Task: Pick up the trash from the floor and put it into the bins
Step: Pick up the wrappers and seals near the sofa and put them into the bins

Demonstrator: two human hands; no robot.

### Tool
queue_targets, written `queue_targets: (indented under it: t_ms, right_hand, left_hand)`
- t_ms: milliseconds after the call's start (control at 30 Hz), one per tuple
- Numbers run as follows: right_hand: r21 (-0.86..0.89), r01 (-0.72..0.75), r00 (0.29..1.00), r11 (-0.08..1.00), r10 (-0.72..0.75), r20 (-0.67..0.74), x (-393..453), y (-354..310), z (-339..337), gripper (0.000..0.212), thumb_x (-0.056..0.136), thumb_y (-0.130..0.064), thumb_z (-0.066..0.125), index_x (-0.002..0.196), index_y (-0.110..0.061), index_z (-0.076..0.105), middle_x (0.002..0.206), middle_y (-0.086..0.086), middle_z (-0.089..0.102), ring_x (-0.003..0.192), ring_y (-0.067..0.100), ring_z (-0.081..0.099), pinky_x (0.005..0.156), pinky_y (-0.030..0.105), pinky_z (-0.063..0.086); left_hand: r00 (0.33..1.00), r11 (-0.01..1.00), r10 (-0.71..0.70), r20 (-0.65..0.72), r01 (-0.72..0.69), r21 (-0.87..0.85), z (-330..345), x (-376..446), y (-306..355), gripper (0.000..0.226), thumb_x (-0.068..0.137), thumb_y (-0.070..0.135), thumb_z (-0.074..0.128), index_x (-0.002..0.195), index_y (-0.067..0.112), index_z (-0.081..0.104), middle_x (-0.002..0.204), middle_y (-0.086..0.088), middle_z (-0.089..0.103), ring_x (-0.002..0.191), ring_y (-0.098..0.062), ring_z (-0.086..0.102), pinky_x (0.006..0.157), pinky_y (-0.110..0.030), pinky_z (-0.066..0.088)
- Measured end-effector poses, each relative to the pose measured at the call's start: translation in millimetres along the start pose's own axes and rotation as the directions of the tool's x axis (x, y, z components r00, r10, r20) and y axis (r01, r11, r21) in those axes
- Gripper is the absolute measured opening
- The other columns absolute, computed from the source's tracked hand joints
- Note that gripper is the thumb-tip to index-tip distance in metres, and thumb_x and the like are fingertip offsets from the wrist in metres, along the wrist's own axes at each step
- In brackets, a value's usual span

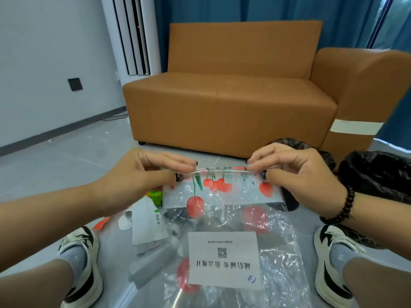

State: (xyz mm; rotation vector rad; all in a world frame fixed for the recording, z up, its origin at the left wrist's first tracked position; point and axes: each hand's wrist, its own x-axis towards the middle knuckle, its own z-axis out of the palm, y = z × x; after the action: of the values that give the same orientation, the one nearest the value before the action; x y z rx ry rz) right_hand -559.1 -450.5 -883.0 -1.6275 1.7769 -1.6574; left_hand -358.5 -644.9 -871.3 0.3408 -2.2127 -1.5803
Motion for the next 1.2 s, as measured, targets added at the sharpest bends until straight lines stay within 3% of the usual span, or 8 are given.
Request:
queue_targets:
  t_ms: [67,267,400,600,733,900,1067,1200]
  right_hand:
    - [0.030,-0.008,1.000,1.000,0.008,-0.001,-0.6,0.4,-0.4,0.020,0.068,-0.018,0.063,0.077,-0.008,0.078,0.090,0.001,0.069,0.073,0.027,0.063,0.067,0.020,0.052]
    - [-0.069,0.065,0.998,0.995,-0.066,-0.003,-1.7,1.4,-4.8,0.025,0.074,0.001,0.061,0.091,-0.010,0.075,0.093,0.003,0.071,0.067,0.029,0.056,0.063,0.031,0.051]
    - [0.082,-0.018,0.999,0.996,0.016,0.027,-3.7,2.2,-5.8,0.034,0.078,0.016,0.063,0.104,-0.005,0.069,0.095,0.004,0.072,0.065,0.014,0.066,0.067,0.018,0.053]
    - [0.020,-0.037,0.999,0.999,0.036,0.035,-4.2,6.0,-6.8,0.025,0.077,0.011,0.067,0.088,-0.009,0.076,0.094,0.005,0.072,0.074,0.028,0.069,0.069,0.034,0.058]
    - [0.030,-0.037,0.999,0.999,0.037,0.004,-4.7,5.6,-5.4,0.031,0.076,0.017,0.064,0.079,-0.012,0.076,0.088,0.001,0.071,0.077,0.035,0.066,0.068,0.043,0.057]
    - [-0.011,-0.035,0.999,0.999,0.035,-0.011,-3.1,8.4,-8.5,0.029,0.073,0.012,0.070,0.077,-0.016,0.078,0.091,-0.001,0.070,0.081,0.047,0.058,0.070,0.042,0.053]
    - [0.029,-0.059,0.998,0.998,0.058,0.034,-3.6,6.6,-10.4,0.016,0.073,0.006,0.072,0.081,-0.007,0.078,0.094,0.004,0.070,0.087,0.036,0.062,0.069,0.024,0.055]
    - [-0.072,-0.056,0.998,0.996,0.059,0.038,-2.7,7.8,-11.1,0.005,0.077,-0.009,0.073,0.079,-0.005,0.077,0.093,0.000,0.070,0.087,0.023,0.064,0.074,0.028,0.054]
  left_hand:
    - [1.000,1.000,-0.012,0.011,0.012,0.029,1.8,-1.1,-1.1,0.018,0.067,0.020,0.082,0.083,0.011,0.079,0.106,0.007,0.073,0.099,-0.015,0.067,0.066,-0.012,0.049]
    - [0.996,1.000,0.028,-0.081,-0.028,-0.005,7.9,0.2,-1.3,0.020,0.060,0.012,0.072,0.078,0.017,0.078,0.087,0.000,0.076,0.084,-0.007,0.071,0.072,-0.010,0.052]
    - [0.997,0.999,-0.012,-0.078,0.010,-0.033,5.7,2.1,-3.8,0.036,0.063,0.008,0.071,0.098,0.018,0.073,0.088,-0.003,0.076,0.078,-0.009,0.072,0.066,-0.012,0.053]
    - [0.999,0.994,0.003,-0.039,0.001,0.107,7.7,3.7,-6.0,0.018,0.068,0.022,0.068,0.083,0.015,0.075,0.086,-0.004,0.075,0.066,-0.016,0.063,0.065,-0.024,0.054]
    - [1.000,0.998,-0.018,-0.018,0.019,0.066,8.3,3.7,-8.0,0.017,0.070,0.020,0.069,0.085,0.015,0.074,0.095,-0.014,0.073,0.084,-0.036,0.069,0.084,-0.042,0.054]
    - [0.998,1.000,-0.011,-0.057,0.010,-0.019,8.1,6.2,-8.6,0.017,0.060,0.013,0.074,0.077,0.010,0.078,0.099,0.001,0.074,0.097,-0.018,0.069,0.079,-0.017,0.054]
    - [0.992,0.990,-0.113,-0.053,0.108,-0.094,7.4,7.7,-11.4,0.032,0.050,0.027,0.079,0.079,0.015,0.080,0.106,0.000,0.073,0.105,-0.022,0.066,0.102,-0.050,0.045]
    - [0.992,0.991,-0.109,-0.069,0.103,-0.087,7.6,9.3,-16.1,0.054,0.035,0.042,0.091,0.080,0.015,0.079,0.107,0.001,0.072,0.104,-0.022,0.067,0.101,-0.048,0.046]
